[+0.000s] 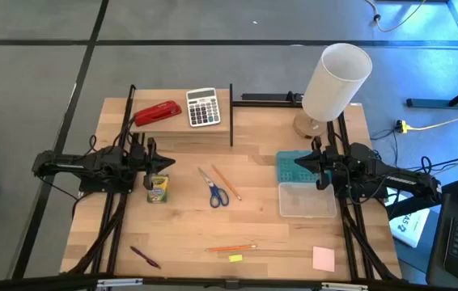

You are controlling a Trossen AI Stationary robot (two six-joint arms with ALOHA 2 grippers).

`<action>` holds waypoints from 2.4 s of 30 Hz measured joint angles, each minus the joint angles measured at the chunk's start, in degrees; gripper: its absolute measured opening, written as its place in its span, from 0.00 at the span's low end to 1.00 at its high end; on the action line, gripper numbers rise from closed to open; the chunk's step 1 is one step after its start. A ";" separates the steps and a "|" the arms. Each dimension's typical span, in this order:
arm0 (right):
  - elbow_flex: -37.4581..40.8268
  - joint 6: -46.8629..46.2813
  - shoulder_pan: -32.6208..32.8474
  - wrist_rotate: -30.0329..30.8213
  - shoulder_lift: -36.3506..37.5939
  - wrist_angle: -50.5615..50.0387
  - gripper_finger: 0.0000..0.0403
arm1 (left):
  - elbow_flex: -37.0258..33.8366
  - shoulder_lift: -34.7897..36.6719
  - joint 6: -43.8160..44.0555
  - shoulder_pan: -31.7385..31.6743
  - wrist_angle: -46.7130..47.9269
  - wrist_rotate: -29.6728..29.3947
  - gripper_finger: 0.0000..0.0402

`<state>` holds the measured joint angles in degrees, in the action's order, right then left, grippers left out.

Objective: Pack school essentials

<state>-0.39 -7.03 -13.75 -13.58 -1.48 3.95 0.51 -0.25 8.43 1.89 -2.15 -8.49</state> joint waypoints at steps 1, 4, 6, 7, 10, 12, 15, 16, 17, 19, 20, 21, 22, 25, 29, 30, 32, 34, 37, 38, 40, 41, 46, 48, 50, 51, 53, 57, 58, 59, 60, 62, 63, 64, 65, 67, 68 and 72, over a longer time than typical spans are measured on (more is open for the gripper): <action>-0.01 0.00 -0.01 -0.01 -0.01 0.02 0.05 | -0.02 0.00 0.00 0.00 -0.01 0.00 0.00; -0.01 0.00 -0.01 0.00 0.00 0.01 0.05 | -0.01 0.00 0.00 0.01 -0.01 0.00 0.00; -0.01 0.00 0.01 -0.02 -0.01 0.02 0.05 | -0.01 0.00 0.00 0.02 -0.01 0.00 0.00; 0.00 0.00 0.01 0.00 0.00 0.01 0.05 | 0.00 0.00 0.00 0.02 -0.02 -0.02 0.00; -0.01 0.00 0.01 0.00 0.00 0.00 0.05 | 0.00 0.00 0.00 0.01 -0.02 0.00 0.00; 0.01 0.00 0.01 0.00 -0.01 0.01 0.05 | -0.01 0.00 0.00 0.01 0.00 -0.01 0.00; 0.00 0.00 0.01 0.00 -0.01 0.02 0.05 | -0.02 0.00 0.00 0.02 -0.02 0.00 0.00; -0.01 0.00 -0.01 0.00 0.00 0.02 0.05 | -0.02 0.00 0.00 0.02 -0.02 0.00 0.00; 0.00 0.00 -0.01 0.00 -0.01 0.00 0.05 | 0.00 0.00 0.00 0.00 -0.02 0.00 0.00; 0.01 0.00 -0.01 0.00 0.00 0.00 0.05 | -0.01 0.00 0.00 0.00 -0.01 0.00 0.00; -0.01 0.00 -0.01 0.00 -0.02 0.02 0.05 | 0.00 0.00 0.00 0.01 -0.01 -0.02 0.00; -0.01 0.00 0.01 0.00 0.00 0.02 0.05 | -0.01 0.00 0.00 0.02 0.00 -0.02 0.00; -0.01 0.00 0.00 0.00 0.00 0.02 0.05 | -0.01 0.00 0.00 0.01 -0.01 -0.01 0.00; 0.01 0.00 0.01 0.00 0.00 0.01 0.05 | -0.02 0.00 0.00 0.00 0.00 -0.02 0.00; -0.01 0.00 0.01 0.00 0.00 0.02 0.05 | 0.00 0.00 0.00 0.01 -0.01 0.00 0.00; 0.00 0.00 0.01 -0.01 -0.01 0.01 0.05 | 0.00 0.00 0.00 0.02 -0.02 -0.01 0.00; -0.01 0.00 0.01 0.00 0.00 0.01 0.05 | -0.01 0.00 0.00 0.01 0.00 -0.02 0.00; 0.00 0.00 0.01 0.00 0.00 0.00 0.05 | -0.02 0.00 0.00 0.02 -0.02 0.00 0.00; -0.01 0.00 0.00 0.00 0.00 0.02 0.05 | -0.02 0.00 0.00 0.02 0.00 -0.02 0.00; -0.01 0.00 -0.01 -0.02 0.00 0.02 0.05 | -0.01 0.00 0.00 0.01 -0.01 0.00 0.00; -0.01 0.00 0.01 0.00 0.00 0.00 0.05 | -0.01 0.00 0.00 0.00 -0.01 -0.02 0.00; 0.01 0.00 0.01 0.00 -0.02 0.00 0.05 | -0.02 0.00 0.00 0.00 -0.02 0.00 0.00; 0.01 0.00 0.00 0.00 -0.01 0.00 0.05 | 0.00 0.00 0.00 0.00 0.00 0.00 0.00; -0.01 0.00 -0.01 0.00 -0.02 0.00 0.05 | -0.01 0.00 0.00 0.01 -0.01 -0.01 0.00; 0.01 0.00 -0.01 0.00 -0.02 0.04 0.05 | 0.00 0.00 0.00 0.01 -0.01 0.00 0.00; 0.01 0.00 -0.01 -0.02 0.00 0.04 0.05 | -0.01 0.00 0.00 0.00 0.00 -0.01 0.00; -0.01 -0.15 0.00 0.00 -0.02 0.11 0.05 | -0.02 0.00 0.00 0.02 -0.02 -0.02 0.00; -0.01 -0.21 -0.01 -0.03 -0.02 1.42 0.05 | -0.01 0.00 0.00 0.01 0.00 -0.01 0.00; -0.01 -0.29 0.00 -0.02 -0.02 1.98 0.05 | -0.02 0.00 0.00 0.01 0.00 -0.02 0.00; 0.01 -0.51 0.00 -0.02 -0.02 2.74 0.05 | -0.02 0.00 0.00 0.00 0.00 -0.02 0.00; 0.00 -0.99 0.00 -0.04 0.00 3.39 0.05 | -0.01 0.00 0.00 0.00 -0.02 0.00 0.00; 0.01 -1.66 0.01 -0.04 -0.02 4.73 0.05 | -0.02 0.00 0.00 0.02 0.00 -0.02 0.00; 0.00 -1.64 0.00 -0.06 0.00 5.33 0.05 | 0.00 0.00 0.00 0.01 -0.01 -0.01 0.00; -0.01 -1.73 0.01 -0.07 -0.02 5.71 0.05 | -0.01 0.00 0.00 0.01 -0.01 -0.01 0.00; 0.00 -2.21 0.00 -0.04 -0.02 5.90 0.05 | -0.02 0.00 0.00 0.01 0.00 -0.02 0.00; -0.03 -3.76 -0.01 -0.04 -0.01 6.35 0.04 | -0.01 0.00 0.00 0.02 -0.02 -0.01 0.00; -0.24 -4.42 -0.01 -0.04 -0.02 6.06 0.03 | -0.01 0.00 0.00 0.00 0.00 -0.02 0.00; -2.75 -2.79 0.03 0.62 -0.02 4.07 0.01 | -0.01 0.00 0.00 0.01 0.00 -0.01 0.00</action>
<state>-3.14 -9.82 -13.72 -12.97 -1.50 8.02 0.50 -0.25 8.43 1.90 -2.15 -8.50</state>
